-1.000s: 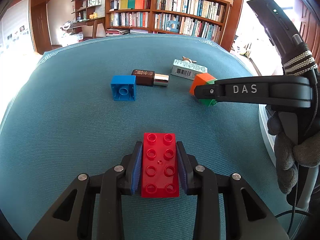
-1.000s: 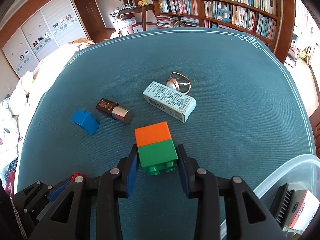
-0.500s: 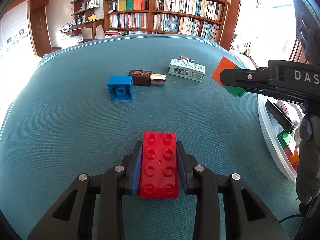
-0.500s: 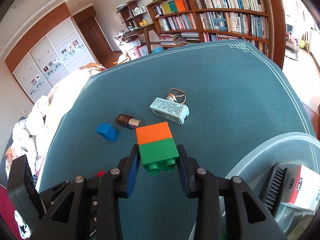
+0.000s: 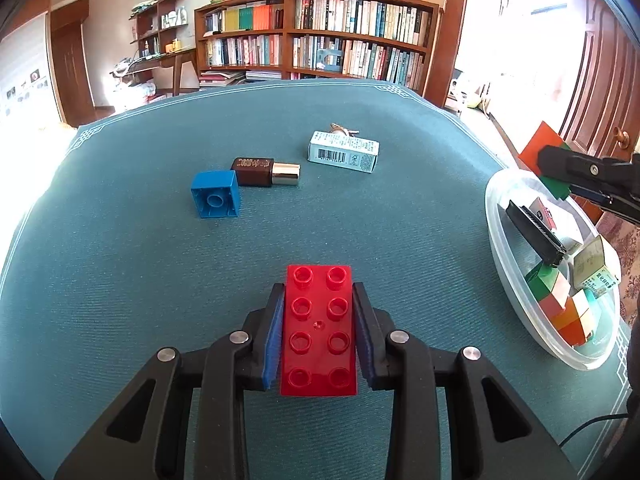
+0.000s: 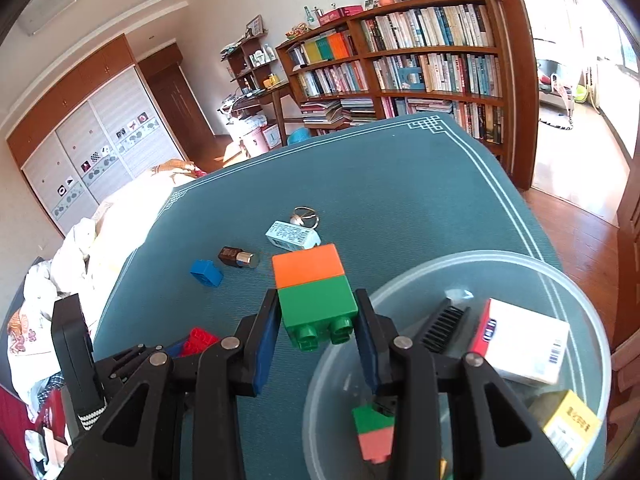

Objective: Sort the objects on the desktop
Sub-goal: 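Carry the red plate and orange-green block into the bowl and release both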

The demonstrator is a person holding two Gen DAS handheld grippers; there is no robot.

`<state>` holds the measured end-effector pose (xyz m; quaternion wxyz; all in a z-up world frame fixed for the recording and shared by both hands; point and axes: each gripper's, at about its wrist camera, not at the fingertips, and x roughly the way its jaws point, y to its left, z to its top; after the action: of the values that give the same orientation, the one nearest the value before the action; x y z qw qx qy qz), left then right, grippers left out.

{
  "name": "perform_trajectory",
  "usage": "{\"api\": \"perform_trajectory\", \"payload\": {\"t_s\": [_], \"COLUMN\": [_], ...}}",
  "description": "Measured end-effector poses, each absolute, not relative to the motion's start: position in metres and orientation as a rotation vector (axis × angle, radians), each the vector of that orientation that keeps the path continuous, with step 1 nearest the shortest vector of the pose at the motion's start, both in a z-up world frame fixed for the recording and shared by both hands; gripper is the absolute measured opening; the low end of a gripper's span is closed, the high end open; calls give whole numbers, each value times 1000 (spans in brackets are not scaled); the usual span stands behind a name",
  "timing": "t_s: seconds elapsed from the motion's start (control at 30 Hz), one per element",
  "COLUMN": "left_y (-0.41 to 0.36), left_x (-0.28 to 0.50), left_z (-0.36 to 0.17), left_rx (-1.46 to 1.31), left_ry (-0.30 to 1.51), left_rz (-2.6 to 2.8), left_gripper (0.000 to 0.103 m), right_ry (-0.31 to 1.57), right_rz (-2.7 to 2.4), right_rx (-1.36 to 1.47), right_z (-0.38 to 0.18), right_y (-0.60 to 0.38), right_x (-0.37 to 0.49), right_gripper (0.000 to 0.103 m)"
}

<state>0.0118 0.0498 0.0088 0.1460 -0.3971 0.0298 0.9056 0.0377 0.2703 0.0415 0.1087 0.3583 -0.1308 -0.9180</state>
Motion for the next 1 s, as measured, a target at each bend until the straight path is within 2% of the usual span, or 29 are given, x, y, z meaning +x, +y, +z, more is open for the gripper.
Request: {"api": "perform_trajectory", "payload": {"t_s": [0.27, 0.5, 1.0], "left_y": [59, 75, 136], "left_x": [14, 18, 21], "left_z": [17, 31, 53], "left_rx": [-1125, -1076, -989], "left_ry": [89, 110, 161], "left_rz": [2583, 2552, 2417], "left_gripper": [34, 34, 34], "right_ry": [-434, -369, -496], "right_rz": [-2768, -2866, -2920], "right_rx": [1098, 1084, 1046], "right_z": [33, 33, 28], "right_y": [304, 318, 345], "right_x": [65, 84, 90], "right_gripper": [40, 40, 40]}}
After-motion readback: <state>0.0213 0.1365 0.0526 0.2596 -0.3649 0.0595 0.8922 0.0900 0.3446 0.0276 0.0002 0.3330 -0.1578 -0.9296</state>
